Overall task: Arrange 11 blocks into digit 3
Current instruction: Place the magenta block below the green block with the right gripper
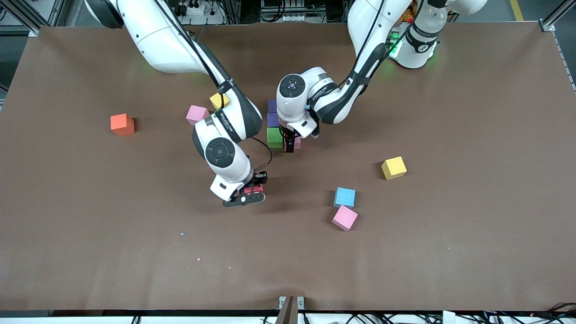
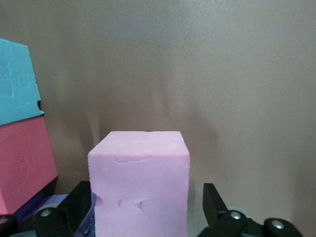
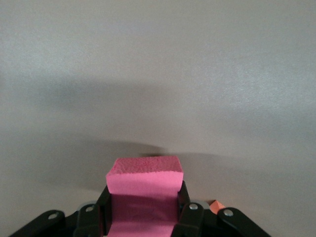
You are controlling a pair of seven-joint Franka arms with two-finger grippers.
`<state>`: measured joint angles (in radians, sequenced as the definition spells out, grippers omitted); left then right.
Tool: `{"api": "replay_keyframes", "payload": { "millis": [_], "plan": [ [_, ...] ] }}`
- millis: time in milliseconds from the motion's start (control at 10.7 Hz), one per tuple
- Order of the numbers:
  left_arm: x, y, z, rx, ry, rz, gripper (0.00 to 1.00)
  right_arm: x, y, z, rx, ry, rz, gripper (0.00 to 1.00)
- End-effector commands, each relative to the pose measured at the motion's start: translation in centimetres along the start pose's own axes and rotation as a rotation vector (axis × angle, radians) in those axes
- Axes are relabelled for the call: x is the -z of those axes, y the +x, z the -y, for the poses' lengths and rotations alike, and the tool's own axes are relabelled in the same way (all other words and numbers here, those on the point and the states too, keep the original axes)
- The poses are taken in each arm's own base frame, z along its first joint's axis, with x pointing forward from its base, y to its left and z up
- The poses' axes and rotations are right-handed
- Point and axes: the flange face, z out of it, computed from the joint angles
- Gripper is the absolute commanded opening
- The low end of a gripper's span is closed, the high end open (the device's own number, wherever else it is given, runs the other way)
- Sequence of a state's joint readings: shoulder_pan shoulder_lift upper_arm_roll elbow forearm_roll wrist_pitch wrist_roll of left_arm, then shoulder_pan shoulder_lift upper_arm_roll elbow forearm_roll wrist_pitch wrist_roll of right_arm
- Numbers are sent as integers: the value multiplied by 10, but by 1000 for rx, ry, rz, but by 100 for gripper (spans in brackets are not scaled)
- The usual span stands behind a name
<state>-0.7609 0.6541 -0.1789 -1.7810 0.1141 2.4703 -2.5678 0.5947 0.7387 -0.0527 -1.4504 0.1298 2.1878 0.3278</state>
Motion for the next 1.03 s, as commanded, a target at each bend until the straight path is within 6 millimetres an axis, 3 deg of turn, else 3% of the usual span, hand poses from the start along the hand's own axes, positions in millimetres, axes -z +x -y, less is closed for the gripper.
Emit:
{"api": "replay_keyframes", "payload": {
  "millis": [0, 94, 375, 562, 749, 937],
  "plan": [
    [20, 2, 3, -15, -27, -6, 100, 7, -4, 6, -77, 16, 8, 13],
    [27, 3, 8, -21, -31, -5, 100, 8, -4, 6, -79, 16, 6, 9],
    [58, 11, 17, -35, -53, 5, 100, 7, -4, 8, -154, 34, 8, 8],
    [72, 18, 8, -48, -53, -9, 100, 7, -9, 20, -172, 48, 13, 8],
    [86, 45, -30, -61, -65, -11, 100, 5, -13, 32, -203, 60, 0, 8],
    [101, 85, -82, -146, -55, -38, 100, 3, -21, 53, -240, 63, -13, 8]
  ]
}}
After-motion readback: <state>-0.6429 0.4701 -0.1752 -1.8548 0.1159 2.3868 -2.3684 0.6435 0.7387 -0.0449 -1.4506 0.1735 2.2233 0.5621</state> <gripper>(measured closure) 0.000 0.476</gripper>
